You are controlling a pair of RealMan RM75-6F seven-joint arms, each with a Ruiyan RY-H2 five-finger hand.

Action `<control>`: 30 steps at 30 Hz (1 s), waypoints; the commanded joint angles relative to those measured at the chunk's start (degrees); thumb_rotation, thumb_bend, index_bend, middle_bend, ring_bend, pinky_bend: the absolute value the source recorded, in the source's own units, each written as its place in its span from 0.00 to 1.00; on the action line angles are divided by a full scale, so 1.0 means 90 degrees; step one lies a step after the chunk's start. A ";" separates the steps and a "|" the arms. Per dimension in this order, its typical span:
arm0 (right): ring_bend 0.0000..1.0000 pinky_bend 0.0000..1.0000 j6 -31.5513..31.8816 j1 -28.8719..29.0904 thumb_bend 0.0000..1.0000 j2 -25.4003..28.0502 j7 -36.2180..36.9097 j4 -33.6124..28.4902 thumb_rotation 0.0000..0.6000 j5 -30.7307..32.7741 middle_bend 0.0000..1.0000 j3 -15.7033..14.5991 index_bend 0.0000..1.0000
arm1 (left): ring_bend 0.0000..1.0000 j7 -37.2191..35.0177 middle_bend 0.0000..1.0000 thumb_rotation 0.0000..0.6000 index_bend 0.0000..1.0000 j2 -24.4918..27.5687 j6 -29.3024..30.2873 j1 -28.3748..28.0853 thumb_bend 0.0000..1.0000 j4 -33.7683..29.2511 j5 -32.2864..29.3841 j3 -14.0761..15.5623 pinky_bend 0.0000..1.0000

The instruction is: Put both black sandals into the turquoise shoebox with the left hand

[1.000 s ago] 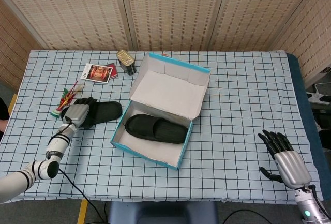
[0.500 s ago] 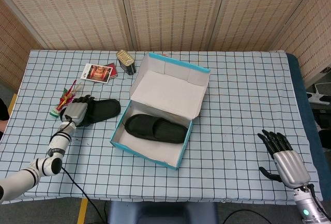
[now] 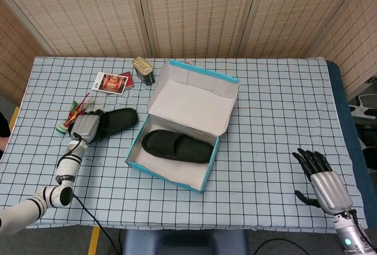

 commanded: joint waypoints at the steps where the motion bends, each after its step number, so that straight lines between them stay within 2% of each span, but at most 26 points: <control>1: 0.00 0.00 0.0004 -0.0001 0.13 0.0002 0.0004 -0.0003 1.00 -0.0008 0.00 -0.0004 0.00 | 0.54 -0.0041 0.49 1.00 0.28 0.0127 0.0237 0.0105 0.56 -0.0230 0.0209 -0.0058 0.50; 15: 0.00 0.00 -0.0004 0.0002 0.13 0.0015 0.0009 0.0007 1.00 -0.0025 0.00 -0.0015 0.00 | 0.55 -0.0576 0.51 1.00 0.29 0.0700 0.0995 0.0232 0.56 -0.0798 0.1002 -0.0476 0.50; 19: 0.00 0.00 -0.0042 0.0013 0.13 -0.0014 -0.0058 0.0003 1.00 -0.0002 0.00 -0.0015 0.00 | 0.56 -0.0777 0.51 1.00 0.30 0.1022 0.1202 0.0211 0.56 -0.1188 0.1268 -0.0650 0.50; 22: 0.00 0.00 -0.0058 0.0018 0.13 -0.0037 -0.0116 -0.0003 1.00 0.0022 0.00 -0.0006 0.00 | 0.56 -0.1233 0.51 1.00 0.30 0.1398 0.1179 0.0240 0.56 -0.1820 0.1541 -0.0716 0.49; 26: 0.00 0.00 -0.0112 0.0037 0.13 -0.0084 -0.0202 -0.0004 1.00 0.0065 0.00 0.0002 0.00 | 0.56 -0.2011 0.51 1.00 0.30 0.1850 0.1121 0.0319 0.56 -0.2676 0.2302 -0.0531 0.49; 30: 0.00 0.00 -0.0179 0.0064 0.13 -0.0114 -0.0248 -0.0015 1.00 0.0064 0.00 -0.0014 0.00 | 0.56 -0.2327 0.51 1.00 0.30 0.1938 0.1139 0.0312 0.56 -0.3156 0.2984 -0.0250 0.49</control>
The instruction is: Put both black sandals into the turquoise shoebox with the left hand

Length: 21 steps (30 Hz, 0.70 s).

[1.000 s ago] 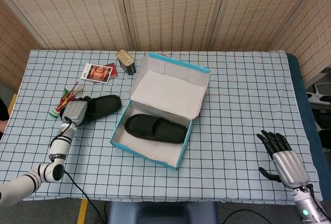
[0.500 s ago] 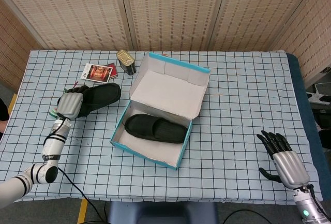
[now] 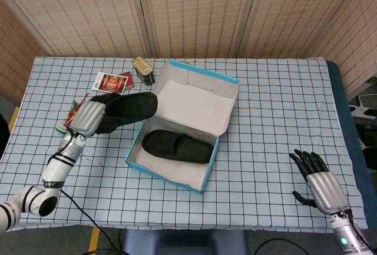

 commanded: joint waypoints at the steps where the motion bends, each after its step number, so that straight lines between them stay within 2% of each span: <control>1: 0.00 0.00 -0.0016 0.0010 0.13 -0.0012 -0.0007 -0.0002 1.00 -0.0002 0.00 -0.0008 0.00 | 0.56 -0.0452 0.51 1.00 0.30 0.0228 -0.0021 0.0003 0.56 -0.0616 0.0750 0.0311 0.49; 8: 0.00 0.00 -0.0008 0.0015 0.13 0.0012 0.0064 0.0007 1.00 -0.0008 0.00 -0.0009 0.00 | 0.56 -0.0567 0.51 1.00 0.30 0.0164 -0.0225 -0.0213 0.56 -0.1184 0.1341 0.0579 0.48; 12: 0.00 0.00 -0.0031 0.0028 0.13 0.0018 0.0081 0.0016 1.00 -0.0006 0.00 -0.0013 0.00 | 0.55 -0.0168 0.51 1.00 0.30 0.0059 -0.0114 -0.0280 0.56 -0.1361 0.1664 0.0672 0.48; 17: 0.00 0.00 -0.0032 0.0034 0.13 0.0025 0.0098 0.0018 1.00 -0.0029 0.00 -0.0025 0.00 | 0.55 -0.0017 0.51 1.00 0.30 -0.0010 -0.0354 -0.0412 0.56 -0.1548 0.1557 0.0700 0.48; 21: 0.00 0.00 -0.0011 0.0028 0.13 0.0035 0.0124 0.0017 1.00 -0.0027 0.00 -0.0022 0.00 | 0.55 -0.0220 0.51 1.00 0.30 -0.0014 -0.0495 -0.0496 0.56 -0.1686 0.1488 0.0700 0.48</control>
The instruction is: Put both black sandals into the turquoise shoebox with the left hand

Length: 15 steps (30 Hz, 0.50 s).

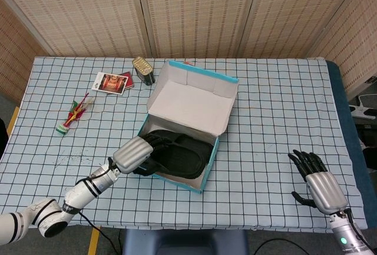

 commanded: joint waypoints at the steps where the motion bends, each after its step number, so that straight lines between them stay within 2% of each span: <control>1: 0.00 0.00 -0.0002 0.0001 0.13 0.0003 0.0009 -0.0002 1.00 0.0001 0.00 -0.0001 0.00 | 0.55 -0.0118 0.51 1.00 0.30 -0.0005 -0.0074 -0.0074 0.56 -0.0100 -0.0009 0.0006 0.48; 15: 0.00 0.00 -0.0019 0.0019 0.13 0.0015 0.0037 -0.0002 1.00 -0.0040 0.00 -0.0027 0.00 | 0.55 0.0352 0.51 1.00 0.30 -0.0403 -0.0316 -0.0262 0.55 0.0216 -0.0342 0.0014 0.47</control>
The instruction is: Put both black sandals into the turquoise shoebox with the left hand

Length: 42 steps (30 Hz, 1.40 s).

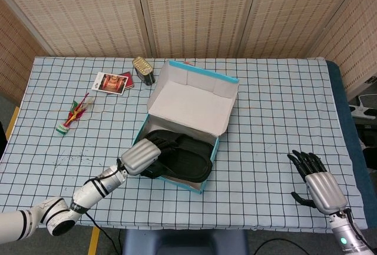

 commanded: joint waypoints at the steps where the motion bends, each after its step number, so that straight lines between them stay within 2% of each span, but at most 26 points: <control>1: 0.00 0.00 0.0018 -0.0008 0.13 0.0006 0.0011 -0.0003 1.00 -0.0004 0.00 -0.0001 0.00 | 0.55 0.0103 0.51 1.00 0.30 -0.0125 -0.0103 -0.0050 0.55 0.0136 -0.0135 0.0008 0.47; 23: 0.00 0.00 0.0011 0.0002 0.13 0.0053 0.0090 -0.0011 1.00 -0.0065 0.00 -0.0043 0.00 | 0.56 0.1159 0.52 1.00 0.31 -0.0965 -0.0598 -0.0162 0.52 0.1173 -0.1245 0.0100 0.47; 37: 0.00 0.00 -0.0018 0.0015 0.13 0.0045 0.0081 -0.0006 1.00 -0.0058 0.00 -0.0049 0.00 | 0.56 0.1439 0.52 1.00 0.31 -0.1246 -0.0630 -0.0159 0.52 0.1582 -0.1347 0.0212 0.48; 42: 0.00 0.00 -0.0045 0.0025 0.13 0.0034 0.0062 -0.0001 1.00 -0.0048 0.00 -0.0053 0.00 | 0.56 0.1812 0.52 1.00 0.31 -0.1410 -0.0673 -0.0136 0.52 0.1891 -0.1374 0.0391 0.48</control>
